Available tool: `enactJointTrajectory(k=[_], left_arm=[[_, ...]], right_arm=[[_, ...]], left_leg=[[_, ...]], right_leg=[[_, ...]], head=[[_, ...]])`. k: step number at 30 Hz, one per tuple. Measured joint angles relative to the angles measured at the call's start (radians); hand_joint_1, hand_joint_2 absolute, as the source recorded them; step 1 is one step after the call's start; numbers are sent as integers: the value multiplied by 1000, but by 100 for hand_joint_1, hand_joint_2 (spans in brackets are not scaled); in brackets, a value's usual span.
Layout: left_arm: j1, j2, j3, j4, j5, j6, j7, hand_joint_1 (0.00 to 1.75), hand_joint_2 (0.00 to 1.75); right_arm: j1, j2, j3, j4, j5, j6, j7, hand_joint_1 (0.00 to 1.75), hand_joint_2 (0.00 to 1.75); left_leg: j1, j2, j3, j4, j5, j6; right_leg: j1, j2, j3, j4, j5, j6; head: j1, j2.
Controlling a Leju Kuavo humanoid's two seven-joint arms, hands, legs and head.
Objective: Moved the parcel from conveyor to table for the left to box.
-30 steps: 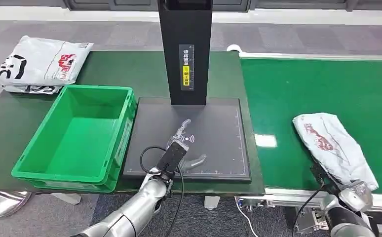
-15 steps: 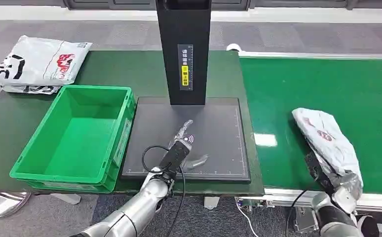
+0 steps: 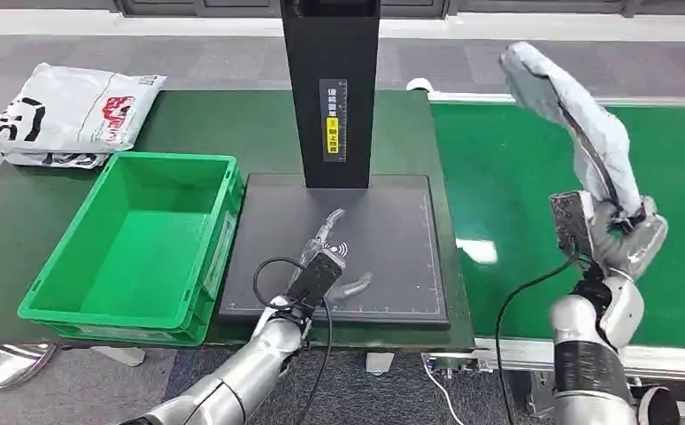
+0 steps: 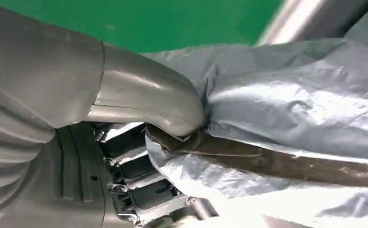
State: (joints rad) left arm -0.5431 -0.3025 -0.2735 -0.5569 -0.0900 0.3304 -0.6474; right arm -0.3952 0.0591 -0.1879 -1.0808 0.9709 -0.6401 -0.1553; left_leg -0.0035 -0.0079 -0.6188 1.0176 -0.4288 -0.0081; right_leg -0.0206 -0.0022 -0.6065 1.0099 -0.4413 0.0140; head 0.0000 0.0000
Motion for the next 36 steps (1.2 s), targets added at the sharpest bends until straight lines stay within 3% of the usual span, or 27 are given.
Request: enactJointTrajectory(k=[4,8,13,27,30,32,33,34,35,36], left_arm=[[0,10,11,-11,0,22,-18,0,175],[-11,25,33,-21,5,20,-21,0,175],[-36,38,47,-28,5,8,2,0,175],[-42,48,51,-28,3,7,5,0,175],[-47,45,51,-26,3,-14,17,0,175],[-55,34,51,-20,1,-20,26,0,175],[-60,29,51,-17,0,-24,33,0,175],[-65,22,51,-14,-1,-25,37,0,175],[-70,15,51,-10,-2,-27,40,0,175],[-74,8,51,-5,-2,-28,42,0,175]], right_arm=[[-4,22,176,-24,2,51,22,175,175],[-2,89,373,0,26,297,123,175,175],[53,115,555,33,13,441,175,175,175],[80,114,643,48,3,467,180,175,175],[83,114,660,49,15,590,230,175,175],[93,114,676,50,24,611,253,175,175],[97,114,678,50,25,618,258,148,175],[100,114,683,50,25,623,263,37,175],[102,113,690,50,25,629,267,0,175],[103,112,692,50,24,636,268,0,175]], left_leg=[[1,1,0,-1,0,-1],[3,3,1,-1,1,-3],[4,-4,0,-2,2,-4],[4,-2,0,-2,1,-5],[4,-2,1,-2,1,-5],[4,-2,1,-2,1,-5],[4,-2,1,-2,1,-5],[4,-2,1,-2,1,-5],[4,-2,1,-2,0,-5],[3,-2,1,-2,0,-5]], right_leg=[[1,0,0,0,0,0],[3,3,-1,0,0,-3],[4,-4,0,0,-2,-5],[3,-2,-1,0,-2,-5],[4,-1,-1,0,-2,-5],[4,-2,-1,0,-2,-5],[4,-2,-1,0,-2,-5],[3,-2,-1,0,-2,-5],[3,-1,-1,0,-2,-5],[3,-1,-1,0,-2,-5]], head=[[0,0],[0,0],[0,0],[0,0],[0,0],[0,0],[0,0],[0,0],[0,0],[0,0]])
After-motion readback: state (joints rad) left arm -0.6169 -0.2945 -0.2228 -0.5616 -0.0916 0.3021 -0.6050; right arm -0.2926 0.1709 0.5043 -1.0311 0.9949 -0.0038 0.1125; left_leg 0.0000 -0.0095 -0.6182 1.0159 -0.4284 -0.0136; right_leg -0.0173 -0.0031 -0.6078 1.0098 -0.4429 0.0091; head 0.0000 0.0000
